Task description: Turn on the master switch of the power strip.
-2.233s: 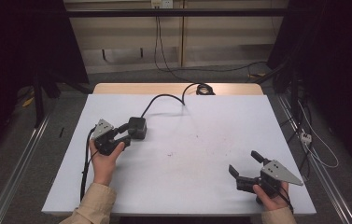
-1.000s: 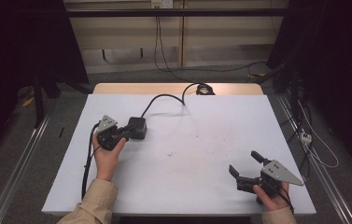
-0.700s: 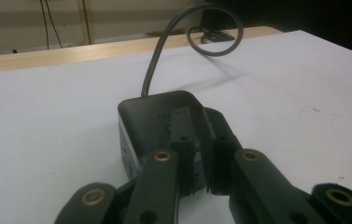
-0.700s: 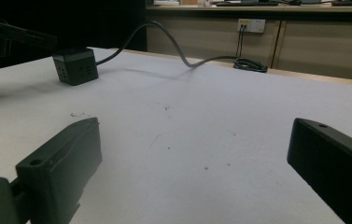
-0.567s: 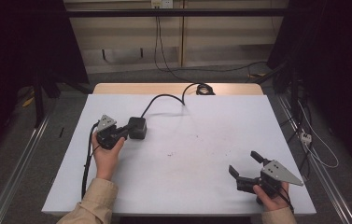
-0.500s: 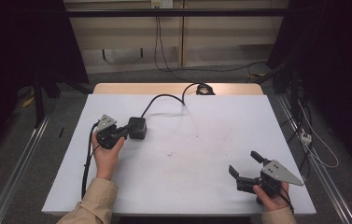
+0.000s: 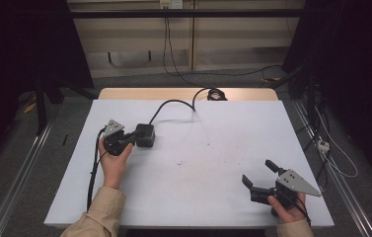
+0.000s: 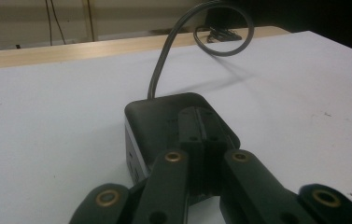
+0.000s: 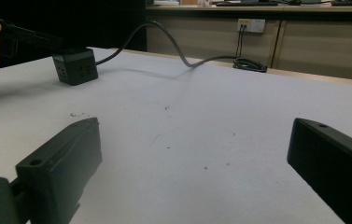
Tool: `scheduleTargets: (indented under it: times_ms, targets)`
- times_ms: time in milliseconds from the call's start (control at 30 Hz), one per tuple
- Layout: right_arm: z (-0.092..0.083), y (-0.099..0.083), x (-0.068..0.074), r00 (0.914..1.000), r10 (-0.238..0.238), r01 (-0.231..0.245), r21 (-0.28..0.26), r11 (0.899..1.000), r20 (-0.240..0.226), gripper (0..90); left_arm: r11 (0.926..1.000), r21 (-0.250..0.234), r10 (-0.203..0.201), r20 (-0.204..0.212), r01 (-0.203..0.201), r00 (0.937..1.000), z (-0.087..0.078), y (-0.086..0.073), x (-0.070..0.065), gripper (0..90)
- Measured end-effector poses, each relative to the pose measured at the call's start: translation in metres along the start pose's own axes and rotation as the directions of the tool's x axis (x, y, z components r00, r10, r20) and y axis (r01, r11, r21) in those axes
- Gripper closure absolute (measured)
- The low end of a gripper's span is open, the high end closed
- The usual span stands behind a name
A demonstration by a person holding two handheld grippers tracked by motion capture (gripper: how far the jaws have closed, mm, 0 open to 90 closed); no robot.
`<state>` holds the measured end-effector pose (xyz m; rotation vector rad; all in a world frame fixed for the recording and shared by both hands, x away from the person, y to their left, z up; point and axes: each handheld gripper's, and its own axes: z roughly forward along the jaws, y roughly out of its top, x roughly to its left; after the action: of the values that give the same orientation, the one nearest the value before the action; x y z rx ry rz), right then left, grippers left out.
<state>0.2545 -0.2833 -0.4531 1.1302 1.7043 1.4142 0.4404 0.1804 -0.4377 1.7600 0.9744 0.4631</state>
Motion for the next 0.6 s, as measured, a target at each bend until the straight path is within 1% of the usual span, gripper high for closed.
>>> scheduleTargets:
  times_ms: [200, 233, 467, 533, 600]
  targets:
    - [-0.0002, 0.0000, 0.0001, 1.0000, -0.003, 0.003, 0.001, 1.000, -0.002, 2.2, 0.9998, -0.007, -0.016, -0.004, 0.016, 0.9999, 0.0014, -0.0005, 0.0008, 90.0]
    - [-0.0001, -0.0001, 0.0001, 1.0000, -0.002, 0.002, 0.001, 1.000, -0.002, 2.2, 0.9999, -0.004, -0.011, -0.002, 0.010, 0.9999, 0.0017, -0.0006, 0.0011, 90.0]
    - [-0.0001, 0.0000, 0.0001, 1.0000, -0.003, 0.003, 0.000, 1.000, 0.000, 2.2, 0.9999, -0.013, -0.007, -0.009, 0.007, 0.9999, 0.0044, -0.0003, 0.0007, 90.0]
    - [-0.0001, 0.0000, 0.0002, 1.0000, -0.001, 0.001, -0.001, 1.000, -0.001, 2.2, 0.9999, -0.009, -0.009, -0.010, 0.009, 0.9999, 0.0051, 0.0001, 0.0003, 90.0]
    - [-0.0001, 0.0000, 0.0001, 1.0000, 0.000, 0.000, 0.000, 1.000, -0.001, 2.2, 1.0000, -0.002, 0.006, -0.012, -0.006, 0.9999, 0.0055, 0.0016, -0.0003, 90.0]
